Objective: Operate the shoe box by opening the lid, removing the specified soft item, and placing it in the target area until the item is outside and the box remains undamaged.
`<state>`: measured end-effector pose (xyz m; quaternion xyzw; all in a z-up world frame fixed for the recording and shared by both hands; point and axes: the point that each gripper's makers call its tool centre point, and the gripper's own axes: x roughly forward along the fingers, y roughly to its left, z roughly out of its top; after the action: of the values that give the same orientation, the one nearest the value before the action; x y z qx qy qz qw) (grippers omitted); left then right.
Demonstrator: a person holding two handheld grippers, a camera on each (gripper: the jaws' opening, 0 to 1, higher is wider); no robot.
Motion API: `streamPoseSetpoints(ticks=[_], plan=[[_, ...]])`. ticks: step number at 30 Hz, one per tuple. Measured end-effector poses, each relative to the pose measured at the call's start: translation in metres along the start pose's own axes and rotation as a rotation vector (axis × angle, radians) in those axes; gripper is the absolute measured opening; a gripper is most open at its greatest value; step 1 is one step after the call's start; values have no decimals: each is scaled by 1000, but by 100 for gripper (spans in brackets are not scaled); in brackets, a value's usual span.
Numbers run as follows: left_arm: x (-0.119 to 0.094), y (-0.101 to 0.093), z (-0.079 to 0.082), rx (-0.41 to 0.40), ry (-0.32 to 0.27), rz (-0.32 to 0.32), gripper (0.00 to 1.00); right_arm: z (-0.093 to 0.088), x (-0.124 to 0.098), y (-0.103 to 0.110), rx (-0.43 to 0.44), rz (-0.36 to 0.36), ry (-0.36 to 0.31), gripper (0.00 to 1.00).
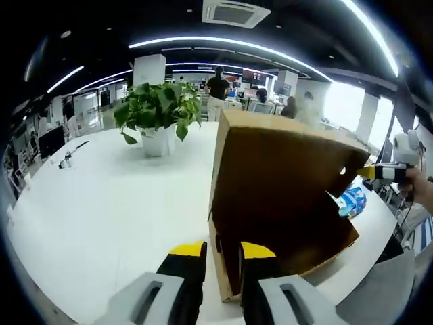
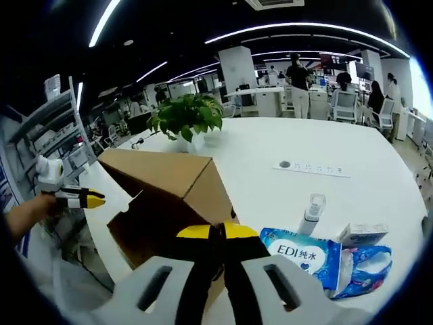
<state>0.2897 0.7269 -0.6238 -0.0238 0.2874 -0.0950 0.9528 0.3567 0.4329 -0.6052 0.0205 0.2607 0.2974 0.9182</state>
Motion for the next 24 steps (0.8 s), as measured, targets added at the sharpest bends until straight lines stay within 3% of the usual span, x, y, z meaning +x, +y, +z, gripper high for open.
streamPoseSetpoints(ticks=[6,10,19,24], plan=[[-6,-2,25,46,-47,-8,22,-11,-2,5,-32,5,9,4],[-6,-6,32,65,-64,-18,22,-17,-5,7,-40,9,8,5],[-6,-15,30,93,-61,-41,23,-35,-9,11,-72,22,23,7],[-7,-17,20,101,-40,-50,23,-41,-10,13,-85,27,23,8]])
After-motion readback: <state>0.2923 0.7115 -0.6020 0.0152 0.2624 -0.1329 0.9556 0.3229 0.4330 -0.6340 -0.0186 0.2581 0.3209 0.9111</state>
